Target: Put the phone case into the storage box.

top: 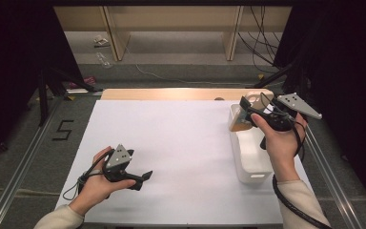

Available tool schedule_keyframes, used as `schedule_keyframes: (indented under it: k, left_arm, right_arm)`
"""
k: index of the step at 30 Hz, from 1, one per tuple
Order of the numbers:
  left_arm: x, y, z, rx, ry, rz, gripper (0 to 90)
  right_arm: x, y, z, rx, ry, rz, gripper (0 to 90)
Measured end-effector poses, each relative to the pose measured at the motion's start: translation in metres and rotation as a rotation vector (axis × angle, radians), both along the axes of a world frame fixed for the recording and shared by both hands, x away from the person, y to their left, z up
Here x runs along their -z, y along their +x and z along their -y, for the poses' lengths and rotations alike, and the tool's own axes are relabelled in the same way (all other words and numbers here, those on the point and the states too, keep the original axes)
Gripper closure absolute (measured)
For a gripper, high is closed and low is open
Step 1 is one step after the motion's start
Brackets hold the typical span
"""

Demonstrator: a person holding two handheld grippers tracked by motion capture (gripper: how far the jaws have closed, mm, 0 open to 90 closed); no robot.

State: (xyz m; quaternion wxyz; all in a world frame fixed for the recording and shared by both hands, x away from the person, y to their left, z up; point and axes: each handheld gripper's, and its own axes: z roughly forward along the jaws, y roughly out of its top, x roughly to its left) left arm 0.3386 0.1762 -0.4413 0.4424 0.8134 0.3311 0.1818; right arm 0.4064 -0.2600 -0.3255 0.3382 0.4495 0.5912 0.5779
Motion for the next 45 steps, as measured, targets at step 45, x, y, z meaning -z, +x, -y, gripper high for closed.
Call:
schedule_keyframes:
  k: [45]
  left_arm:
    - [0.001, 0.001, 0.001, -0.001, -0.005, -0.004, 1.5]
  right_arm:
    - [0.010, 0.007, 0.018, 0.071, -0.020, -0.020, 13.2]
